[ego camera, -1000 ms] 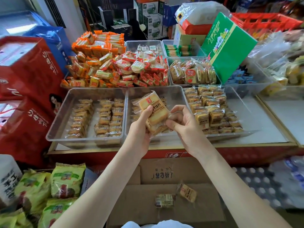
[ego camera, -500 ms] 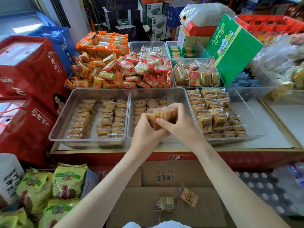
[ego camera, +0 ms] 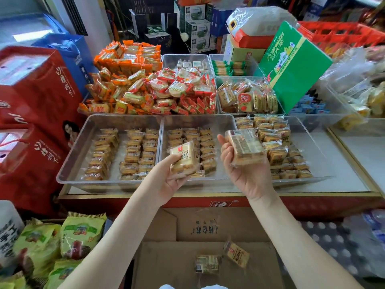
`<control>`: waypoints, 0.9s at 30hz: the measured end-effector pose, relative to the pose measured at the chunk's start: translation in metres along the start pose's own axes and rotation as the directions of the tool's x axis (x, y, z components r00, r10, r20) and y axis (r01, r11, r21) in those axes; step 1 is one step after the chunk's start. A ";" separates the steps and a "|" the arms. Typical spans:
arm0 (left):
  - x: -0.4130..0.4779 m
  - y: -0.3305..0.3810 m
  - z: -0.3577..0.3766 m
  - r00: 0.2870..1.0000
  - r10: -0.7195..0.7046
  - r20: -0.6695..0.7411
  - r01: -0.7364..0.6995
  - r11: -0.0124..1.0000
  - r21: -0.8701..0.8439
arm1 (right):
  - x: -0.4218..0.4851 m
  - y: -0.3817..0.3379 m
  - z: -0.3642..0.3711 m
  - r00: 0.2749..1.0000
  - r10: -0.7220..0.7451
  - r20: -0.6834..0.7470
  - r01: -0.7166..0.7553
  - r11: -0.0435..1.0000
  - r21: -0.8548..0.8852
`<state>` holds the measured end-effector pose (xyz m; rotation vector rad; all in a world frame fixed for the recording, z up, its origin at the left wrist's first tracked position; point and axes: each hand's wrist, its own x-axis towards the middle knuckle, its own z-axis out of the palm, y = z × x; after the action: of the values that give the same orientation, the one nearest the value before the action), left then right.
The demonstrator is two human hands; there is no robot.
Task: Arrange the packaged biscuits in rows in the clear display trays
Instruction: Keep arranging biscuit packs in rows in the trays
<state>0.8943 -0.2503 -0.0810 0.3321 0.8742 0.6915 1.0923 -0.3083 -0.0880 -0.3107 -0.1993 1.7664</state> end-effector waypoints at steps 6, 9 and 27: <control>0.014 0.001 -0.008 0.999 -0.021 -0.046 0.022 1.000 0.017 | -0.006 -0.022 0.001 0.998 0.038 0.040 -0.021 0.931 -0.365; 0.026 0.003 -0.017 0.996 0.014 -0.089 -0.010 0.999 0.047 | -0.004 -0.032 -0.003 0.997 -0.042 -0.057 -0.033 0.430 -0.902; 0.081 0.006 -0.070 0.915 0.293 -0.277 -0.214 0.935 0.281 | 0.128 -0.020 -0.118 0.626 -0.252 -0.738 -0.777 -0.276 -0.566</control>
<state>0.8726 -0.1916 -0.1682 0.5767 1.2418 0.8975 1.1233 -0.1827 -0.2070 -2.5233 -1.1527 1.3358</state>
